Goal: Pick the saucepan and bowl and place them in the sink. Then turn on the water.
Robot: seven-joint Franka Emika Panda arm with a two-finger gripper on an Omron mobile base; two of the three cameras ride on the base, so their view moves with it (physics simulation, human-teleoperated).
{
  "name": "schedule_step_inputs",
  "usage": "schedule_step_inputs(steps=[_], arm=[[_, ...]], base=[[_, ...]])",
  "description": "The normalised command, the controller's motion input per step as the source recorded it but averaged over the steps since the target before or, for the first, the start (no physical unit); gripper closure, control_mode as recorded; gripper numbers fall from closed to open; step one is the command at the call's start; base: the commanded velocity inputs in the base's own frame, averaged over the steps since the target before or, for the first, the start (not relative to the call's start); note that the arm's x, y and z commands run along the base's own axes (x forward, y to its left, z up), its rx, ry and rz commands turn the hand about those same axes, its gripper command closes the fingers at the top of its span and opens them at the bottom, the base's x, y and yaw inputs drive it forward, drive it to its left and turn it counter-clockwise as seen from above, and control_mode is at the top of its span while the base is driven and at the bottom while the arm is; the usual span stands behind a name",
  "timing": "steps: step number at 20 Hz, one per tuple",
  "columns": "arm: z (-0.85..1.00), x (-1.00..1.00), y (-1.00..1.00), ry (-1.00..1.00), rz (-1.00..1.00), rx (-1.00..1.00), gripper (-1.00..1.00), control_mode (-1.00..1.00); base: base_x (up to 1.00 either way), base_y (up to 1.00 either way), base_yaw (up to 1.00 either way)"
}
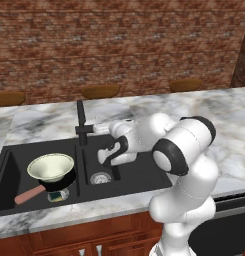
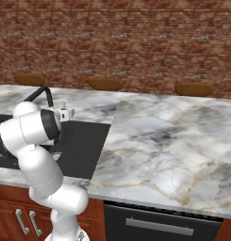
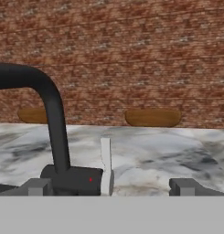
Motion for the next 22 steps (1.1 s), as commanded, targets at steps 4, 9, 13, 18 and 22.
schedule_step_inputs(steps=[4,9,13,18,22], arm=[[-0.27,0.23,0.0,-0.08,0.0,0.01,-1.0,-1.0],[-0.35,0.16,0.0,-0.08,0.0,0.01,-1.0,-1.0],[-0.39,0.14,0.03,-0.07,0.0,0.0,-1.0,-1.0],[-0.24,0.13,0.06,-0.07,0.0,0.0,-1.0,-1.0],[-0.13,0.16,0.14,-0.06,0.0,0.0,-1.0,-1.0]], base=[[0.0,0.0,0.0],[0.0,0.0,0.0],[0.0,0.0,0.0],[0.0,0.0,0.0],[0.0,0.0,0.0]])
